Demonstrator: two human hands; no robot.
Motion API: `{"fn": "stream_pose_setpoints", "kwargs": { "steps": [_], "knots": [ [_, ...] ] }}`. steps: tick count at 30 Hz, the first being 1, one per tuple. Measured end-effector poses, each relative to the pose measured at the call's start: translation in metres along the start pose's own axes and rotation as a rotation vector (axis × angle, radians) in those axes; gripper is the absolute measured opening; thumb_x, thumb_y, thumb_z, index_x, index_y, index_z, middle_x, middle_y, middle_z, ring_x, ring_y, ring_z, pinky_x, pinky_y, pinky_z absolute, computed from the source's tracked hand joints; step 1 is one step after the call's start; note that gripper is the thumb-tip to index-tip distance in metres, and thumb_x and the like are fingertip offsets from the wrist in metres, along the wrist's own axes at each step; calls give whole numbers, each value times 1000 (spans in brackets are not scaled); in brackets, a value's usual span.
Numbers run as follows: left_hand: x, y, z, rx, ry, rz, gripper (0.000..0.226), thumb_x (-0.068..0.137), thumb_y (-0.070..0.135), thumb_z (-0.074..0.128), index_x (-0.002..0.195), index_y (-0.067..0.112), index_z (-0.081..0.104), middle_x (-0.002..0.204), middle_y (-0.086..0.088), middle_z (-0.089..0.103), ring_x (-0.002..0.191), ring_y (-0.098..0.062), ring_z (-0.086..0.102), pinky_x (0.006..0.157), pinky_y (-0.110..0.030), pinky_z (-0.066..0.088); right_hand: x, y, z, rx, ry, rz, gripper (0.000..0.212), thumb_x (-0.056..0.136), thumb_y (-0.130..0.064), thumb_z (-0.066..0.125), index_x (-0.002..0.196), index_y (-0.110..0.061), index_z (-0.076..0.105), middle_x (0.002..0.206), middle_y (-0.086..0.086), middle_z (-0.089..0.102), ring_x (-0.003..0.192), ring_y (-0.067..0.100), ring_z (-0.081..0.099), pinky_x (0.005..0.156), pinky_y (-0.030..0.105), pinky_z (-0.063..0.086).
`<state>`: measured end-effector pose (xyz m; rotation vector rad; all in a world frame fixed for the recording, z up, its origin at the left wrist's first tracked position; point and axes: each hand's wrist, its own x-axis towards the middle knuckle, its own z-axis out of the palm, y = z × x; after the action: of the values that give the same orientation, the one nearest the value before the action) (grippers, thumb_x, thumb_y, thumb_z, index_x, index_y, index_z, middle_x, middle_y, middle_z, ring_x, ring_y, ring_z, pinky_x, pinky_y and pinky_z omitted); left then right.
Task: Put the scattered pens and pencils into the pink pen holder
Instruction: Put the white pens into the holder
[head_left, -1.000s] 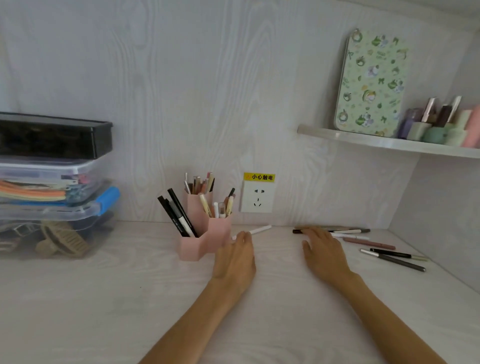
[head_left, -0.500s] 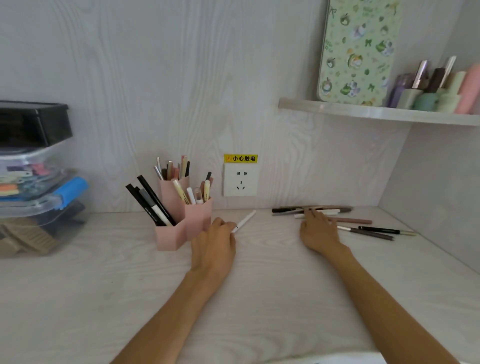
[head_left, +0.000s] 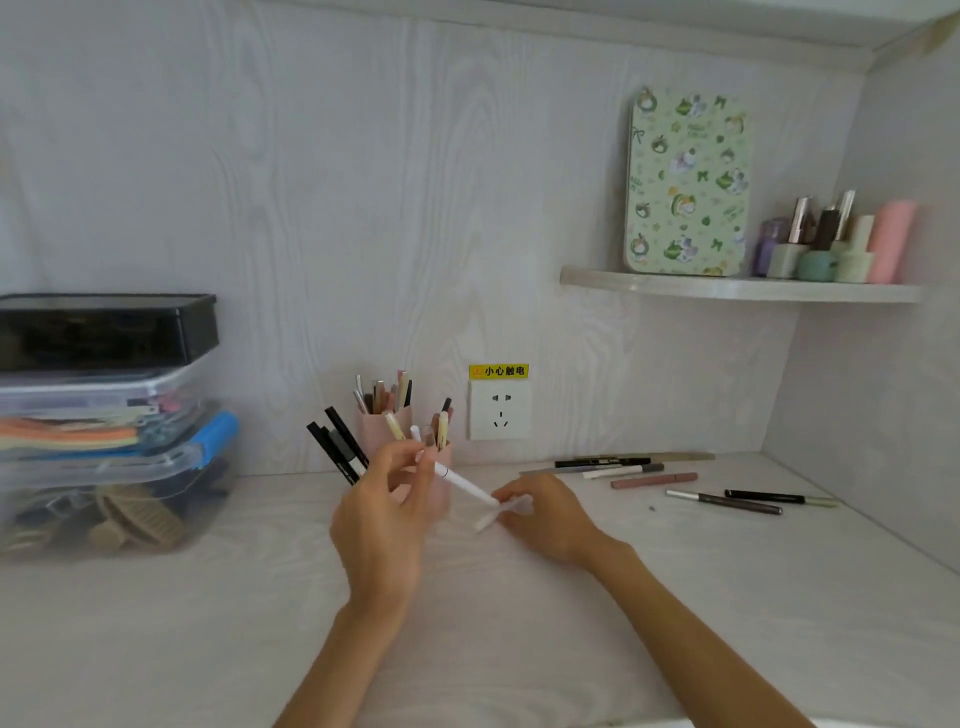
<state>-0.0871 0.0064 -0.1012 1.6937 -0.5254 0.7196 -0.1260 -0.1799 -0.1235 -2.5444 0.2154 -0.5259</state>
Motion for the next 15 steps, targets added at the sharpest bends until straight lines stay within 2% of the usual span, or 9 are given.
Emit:
{"fn": "stream_pose_setpoints", "kwargs": {
  "steps": [2,4,6,9,12,15],
  "knots": [
    [9,-1,-20,17,101,72,7,86,37,62,91,32,64,73,29,60,70,-2,64,59,-29,51,2,-4,9,62,49,-19,28,78,-9,66,102,-22,71,103,-2,68,96,15,60,68,4,35],
    [22,-3,-40,11,186,126,10,85,33,64,92,27,65,76,25,61,70,-2,63,58,-24,49,1,-7,16,125,111,-22,33,77,-7,68,106,-22,68,105,-4,61,98,15,58,72,2,36],
    [36,-6,-57,-11,231,142,13,85,35,63,89,24,66,78,16,65,72,-4,64,61,-16,46,2,-5,19,23,174,-47,39,77,-9,66,113,-24,64,114,-4,57,109,15,52,85,10,37],
    [53,-11,-68,-18,268,152,14,85,37,63,86,23,65,77,12,66,72,-6,64,62,-14,44,0,4,20,-224,175,4,44,85,-18,57,127,-27,52,137,-4,47,129,16,37,102,28,30],
    [64,-8,-62,83,297,199,17,86,37,63,87,21,66,77,9,68,70,-9,65,56,-22,43,-2,10,21,-223,92,93,37,92,-23,47,129,-27,50,142,-3,41,133,17,32,105,32,28],
    [69,-1,-43,160,261,265,16,86,36,63,87,21,67,77,6,71,67,-9,64,49,-25,43,-1,10,22,-200,132,83,31,91,-22,49,120,-27,56,134,-4,49,128,17,38,100,32,33]
  ]
}}
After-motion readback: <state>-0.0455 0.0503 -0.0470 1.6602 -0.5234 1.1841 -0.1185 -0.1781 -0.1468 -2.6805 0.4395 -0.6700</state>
